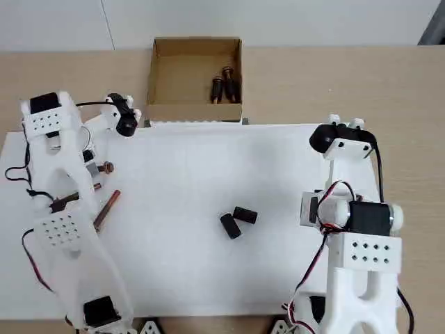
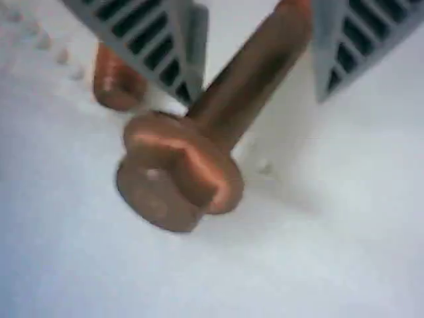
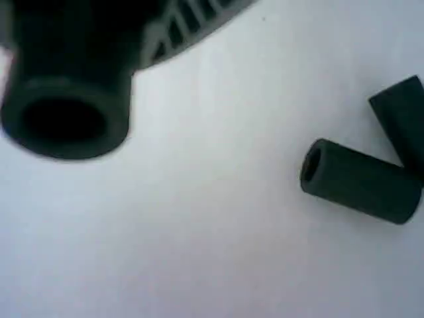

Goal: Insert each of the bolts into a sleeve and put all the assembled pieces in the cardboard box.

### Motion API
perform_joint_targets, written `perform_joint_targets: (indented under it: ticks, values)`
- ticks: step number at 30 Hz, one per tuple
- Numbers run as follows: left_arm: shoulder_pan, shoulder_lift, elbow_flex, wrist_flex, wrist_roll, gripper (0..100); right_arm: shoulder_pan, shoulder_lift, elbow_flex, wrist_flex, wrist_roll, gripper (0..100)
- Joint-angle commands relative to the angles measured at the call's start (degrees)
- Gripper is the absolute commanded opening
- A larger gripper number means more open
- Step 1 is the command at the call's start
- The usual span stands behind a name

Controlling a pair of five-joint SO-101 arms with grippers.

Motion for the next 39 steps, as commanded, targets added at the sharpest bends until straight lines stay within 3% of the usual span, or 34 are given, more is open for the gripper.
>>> perform_joint_targets:
  ticks: [1,10,17,22,39]
  values:
    - [0.6,0.5,-3.2,-0.5,-0.3,11,0.3,-0.9,-0.6,-0.9,-0.5,0.3]
    - [0.6,7.0,-9.6,-0.7,-0.3,10,0.3,-0.8,-0.6,-0.9,-0.6,0.3]
    - [1.5,12.4,-16.0,-0.4,-0.3,1,0.3,-0.8,-0.6,-0.9,-0.6,0.3]
    - [2.1,13.2,-17.3,-0.3,-0.3,0,0.3,-1.0,-0.6,-0.7,-0.6,0.3]
    - [2.3,-5.7,-17.1,1.2,2.2,0,0.2,-1.1,-0.6,-0.7,-0.5,0.3]
